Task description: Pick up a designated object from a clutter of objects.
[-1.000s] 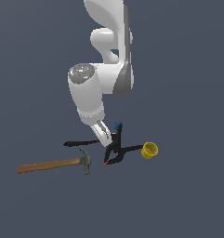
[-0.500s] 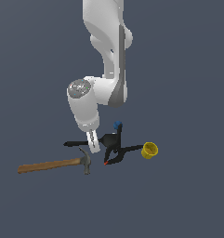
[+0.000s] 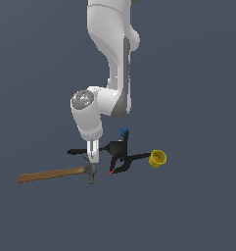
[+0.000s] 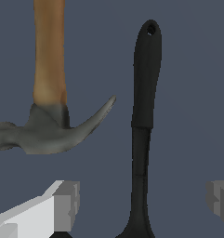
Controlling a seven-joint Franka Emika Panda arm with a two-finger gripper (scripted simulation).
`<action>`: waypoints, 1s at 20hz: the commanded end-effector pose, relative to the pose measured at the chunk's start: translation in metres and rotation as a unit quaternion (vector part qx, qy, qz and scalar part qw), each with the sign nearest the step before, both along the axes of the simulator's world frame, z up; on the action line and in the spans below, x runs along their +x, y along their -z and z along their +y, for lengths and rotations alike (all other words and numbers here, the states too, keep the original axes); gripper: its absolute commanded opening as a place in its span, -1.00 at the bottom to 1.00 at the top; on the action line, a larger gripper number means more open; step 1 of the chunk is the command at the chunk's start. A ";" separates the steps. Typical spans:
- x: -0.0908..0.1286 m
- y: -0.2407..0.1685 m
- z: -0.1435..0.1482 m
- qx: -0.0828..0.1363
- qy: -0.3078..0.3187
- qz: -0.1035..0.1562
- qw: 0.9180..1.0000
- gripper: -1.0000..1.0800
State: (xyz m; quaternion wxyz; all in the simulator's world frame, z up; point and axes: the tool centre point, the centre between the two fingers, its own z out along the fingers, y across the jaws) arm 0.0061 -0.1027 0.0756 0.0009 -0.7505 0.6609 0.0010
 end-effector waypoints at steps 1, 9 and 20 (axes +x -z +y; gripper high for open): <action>-0.001 0.003 -0.001 -0.001 0.008 0.000 1.000 0.92; -0.001 0.011 -0.001 -0.001 0.008 0.000 1.000 0.92; -0.001 0.052 -0.002 -0.001 0.010 0.000 1.000 0.92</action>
